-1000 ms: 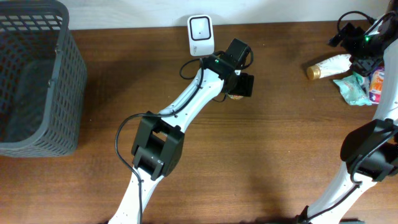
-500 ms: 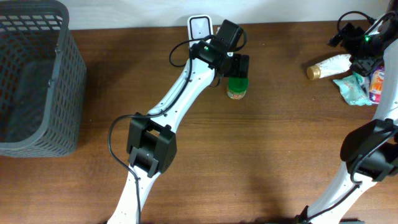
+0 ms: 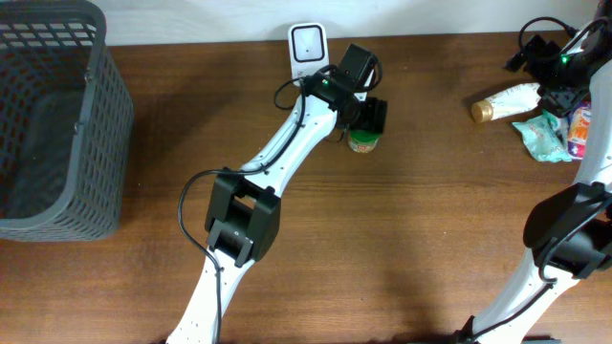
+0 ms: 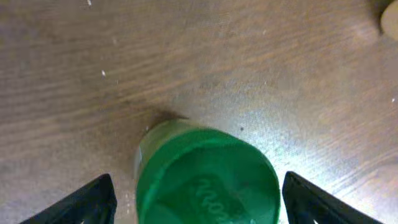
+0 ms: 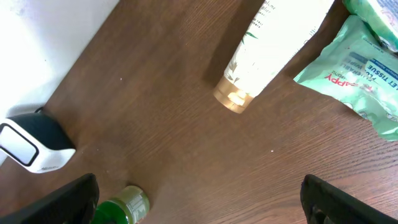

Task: Scan the item barcode
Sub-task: 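Carry the green-lidded jar toward the scanner with the left gripper, then set the jar down near the scanner and raise the left arm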

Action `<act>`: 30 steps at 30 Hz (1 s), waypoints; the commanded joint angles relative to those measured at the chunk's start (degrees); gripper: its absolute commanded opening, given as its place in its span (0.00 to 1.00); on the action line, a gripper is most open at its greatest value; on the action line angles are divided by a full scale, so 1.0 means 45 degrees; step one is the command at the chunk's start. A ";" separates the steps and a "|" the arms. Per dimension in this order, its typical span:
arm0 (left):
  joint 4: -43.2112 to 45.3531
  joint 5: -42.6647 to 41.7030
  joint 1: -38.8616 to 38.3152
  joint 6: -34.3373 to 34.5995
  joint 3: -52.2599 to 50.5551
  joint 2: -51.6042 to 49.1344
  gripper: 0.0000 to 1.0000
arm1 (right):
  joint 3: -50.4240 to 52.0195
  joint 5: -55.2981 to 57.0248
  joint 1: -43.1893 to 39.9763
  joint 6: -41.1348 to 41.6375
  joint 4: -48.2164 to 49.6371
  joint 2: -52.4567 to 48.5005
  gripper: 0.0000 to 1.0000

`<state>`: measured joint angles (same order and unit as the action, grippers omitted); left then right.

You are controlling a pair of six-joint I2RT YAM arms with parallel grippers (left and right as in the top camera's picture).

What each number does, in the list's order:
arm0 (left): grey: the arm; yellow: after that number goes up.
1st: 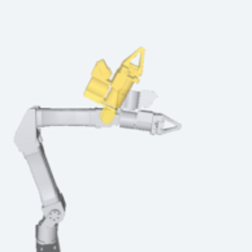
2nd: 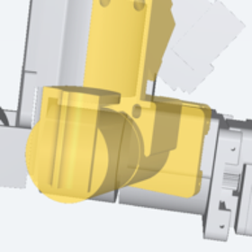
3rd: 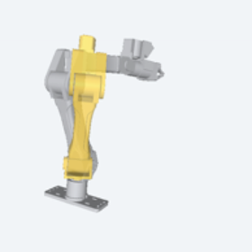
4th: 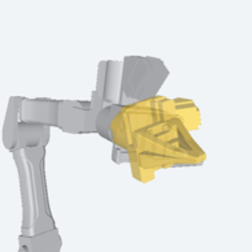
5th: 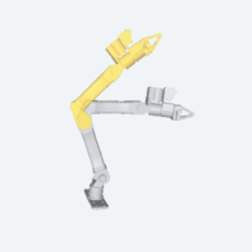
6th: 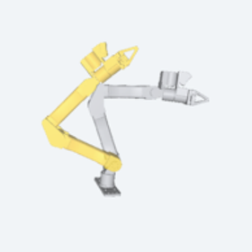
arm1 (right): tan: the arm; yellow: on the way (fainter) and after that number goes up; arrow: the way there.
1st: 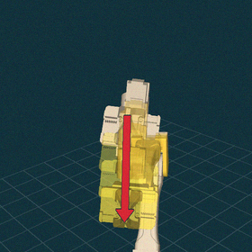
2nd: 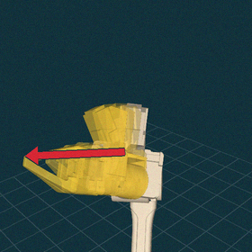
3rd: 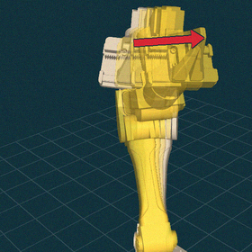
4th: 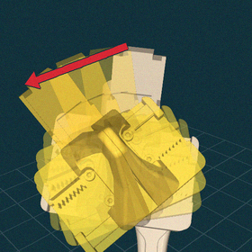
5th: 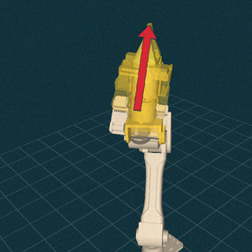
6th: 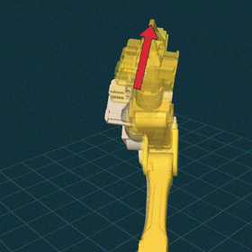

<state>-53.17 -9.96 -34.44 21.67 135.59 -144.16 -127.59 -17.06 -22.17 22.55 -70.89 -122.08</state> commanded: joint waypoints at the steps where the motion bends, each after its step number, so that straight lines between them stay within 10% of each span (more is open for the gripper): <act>1: -0.0359 -0.0962 -0.0296 -0.0155 0.0068 -0.0083 0.84 | 0.0000 -0.0068 0.0087 0.0063 -0.0019 -0.0049 0.99; 12: -0.0661 -0.2477 -0.0588 -0.0155 0.0544 0.0432 0.91 | 0.0000 -0.0073 0.0087 0.0058 -0.0019 -0.0049 0.99; 22: -0.5586 0.2924 0.2239 -0.0155 0.1608 0.2880 0.99 | 0.0000 -0.0068 0.0087 0.0063 -0.0019 -0.0049 0.99; 30: -0.7062 0.3507 0.4945 0.0238 -0.0442 0.2837 0.99 | 0.0000 -0.0563 0.0087 0.0767 0.0869 -0.0044 0.99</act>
<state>-85.27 4.16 -14.24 21.47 137.88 -131.46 -127.59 -17.30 -22.17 24.47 -66.65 -122.08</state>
